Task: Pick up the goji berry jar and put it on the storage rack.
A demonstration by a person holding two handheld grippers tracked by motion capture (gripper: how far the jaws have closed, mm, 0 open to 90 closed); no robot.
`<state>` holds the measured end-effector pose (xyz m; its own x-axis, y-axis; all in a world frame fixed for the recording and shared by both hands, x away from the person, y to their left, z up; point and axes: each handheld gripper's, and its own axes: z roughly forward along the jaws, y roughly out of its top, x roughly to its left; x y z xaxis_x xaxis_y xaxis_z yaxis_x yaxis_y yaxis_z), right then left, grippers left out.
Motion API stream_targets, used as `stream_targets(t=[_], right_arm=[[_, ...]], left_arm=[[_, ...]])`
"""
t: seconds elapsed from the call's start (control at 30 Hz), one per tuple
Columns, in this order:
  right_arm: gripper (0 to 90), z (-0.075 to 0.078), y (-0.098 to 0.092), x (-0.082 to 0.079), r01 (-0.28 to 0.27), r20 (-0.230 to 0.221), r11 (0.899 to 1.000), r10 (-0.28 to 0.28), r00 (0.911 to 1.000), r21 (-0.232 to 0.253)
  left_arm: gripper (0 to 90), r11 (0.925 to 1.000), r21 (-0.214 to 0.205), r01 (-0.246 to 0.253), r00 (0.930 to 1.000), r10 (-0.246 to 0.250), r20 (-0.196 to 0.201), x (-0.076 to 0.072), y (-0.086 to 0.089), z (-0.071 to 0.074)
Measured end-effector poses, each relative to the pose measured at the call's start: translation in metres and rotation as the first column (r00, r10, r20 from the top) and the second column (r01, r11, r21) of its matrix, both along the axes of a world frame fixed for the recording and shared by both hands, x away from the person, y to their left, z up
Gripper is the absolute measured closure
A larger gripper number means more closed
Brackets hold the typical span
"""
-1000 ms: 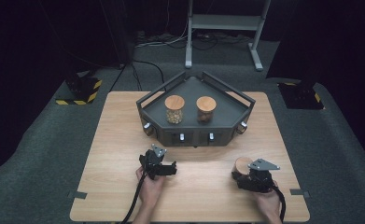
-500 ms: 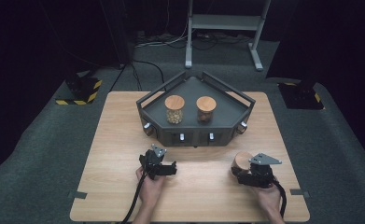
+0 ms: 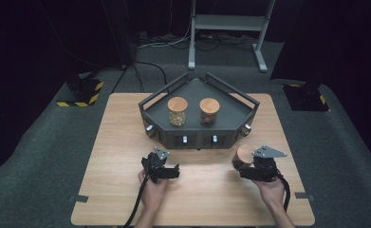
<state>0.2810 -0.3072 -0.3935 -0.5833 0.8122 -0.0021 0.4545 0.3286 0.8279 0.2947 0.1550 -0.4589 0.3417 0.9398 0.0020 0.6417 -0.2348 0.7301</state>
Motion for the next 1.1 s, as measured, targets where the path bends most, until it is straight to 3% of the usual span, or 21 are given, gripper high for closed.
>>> stream_targets(t=[0.3,1.1], right_arm=[[25.2,0.017,0.001,0.011,0.022,-0.025,0.998,-0.021,0.9995,0.051],[25.2,0.061,0.006,0.03,0.003,-0.02,0.997,-0.002,0.9998,0.073]], left_arm=[[2.2,1.0,0.0,0.0,1.0,0.0,0.0,0.0,0.0,0.0],[2.2,1.0,0.0,0.0,1.0,0.0,0.0,0.0,0.0,0.0]])
